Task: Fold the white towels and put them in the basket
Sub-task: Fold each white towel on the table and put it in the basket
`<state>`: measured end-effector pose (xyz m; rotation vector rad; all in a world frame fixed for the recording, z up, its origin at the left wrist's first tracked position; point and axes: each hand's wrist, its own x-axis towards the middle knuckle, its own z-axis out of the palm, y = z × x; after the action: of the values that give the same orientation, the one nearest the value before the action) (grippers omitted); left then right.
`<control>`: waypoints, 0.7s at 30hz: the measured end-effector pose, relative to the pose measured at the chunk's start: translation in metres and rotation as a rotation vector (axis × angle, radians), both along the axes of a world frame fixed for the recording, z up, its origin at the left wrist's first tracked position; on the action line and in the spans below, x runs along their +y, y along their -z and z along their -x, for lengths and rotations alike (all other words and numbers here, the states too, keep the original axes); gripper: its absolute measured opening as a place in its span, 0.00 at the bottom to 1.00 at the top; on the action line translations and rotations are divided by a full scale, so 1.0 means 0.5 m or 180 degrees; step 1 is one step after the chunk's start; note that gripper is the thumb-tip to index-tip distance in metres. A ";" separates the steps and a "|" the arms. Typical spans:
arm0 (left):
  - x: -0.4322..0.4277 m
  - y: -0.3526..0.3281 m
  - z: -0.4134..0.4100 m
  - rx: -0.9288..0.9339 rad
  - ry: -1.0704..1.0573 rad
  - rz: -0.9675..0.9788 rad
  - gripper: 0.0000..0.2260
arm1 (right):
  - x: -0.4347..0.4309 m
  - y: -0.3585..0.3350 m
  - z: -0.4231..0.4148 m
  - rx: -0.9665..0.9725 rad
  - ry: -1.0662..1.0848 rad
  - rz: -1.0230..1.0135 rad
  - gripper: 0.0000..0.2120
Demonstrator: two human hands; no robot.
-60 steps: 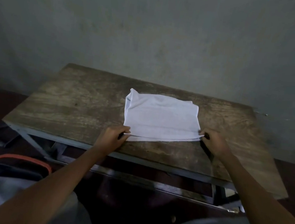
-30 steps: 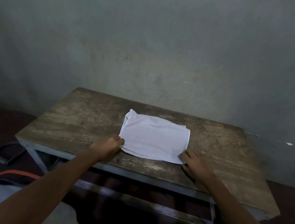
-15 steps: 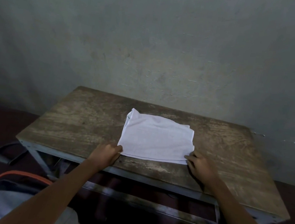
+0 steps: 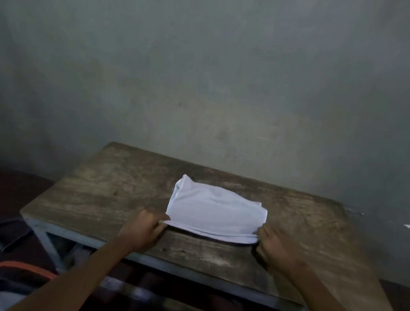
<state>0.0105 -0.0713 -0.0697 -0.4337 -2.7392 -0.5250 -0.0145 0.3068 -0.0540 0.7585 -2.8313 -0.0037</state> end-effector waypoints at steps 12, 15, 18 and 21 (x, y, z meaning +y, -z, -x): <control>-0.024 -0.511 0.138 0.0059 0.0324 -0.1460 0.06 | 0.016 -0.527 0.088 -0.0258 0.0136 0.0802 0.16; -0.020 -0.609 0.145 0.0223 0.0406 -0.1576 0.05 | 0.029 -0.652 0.087 -0.0043 0.0061 0.0555 0.15; -0.021 -0.671 0.143 0.0334 0.0494 -0.1272 0.05 | 0.039 -0.726 0.080 -0.0029 0.0043 0.0378 0.15; -0.020 -0.705 0.137 0.0491 0.0490 -0.1264 0.04 | 0.052 -0.756 0.076 0.0114 0.0057 0.0701 0.11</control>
<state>-0.0577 -0.0812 0.2826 -0.5563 -2.3865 -1.0055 -0.0523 0.3329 0.3241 0.6768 -2.7446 0.2837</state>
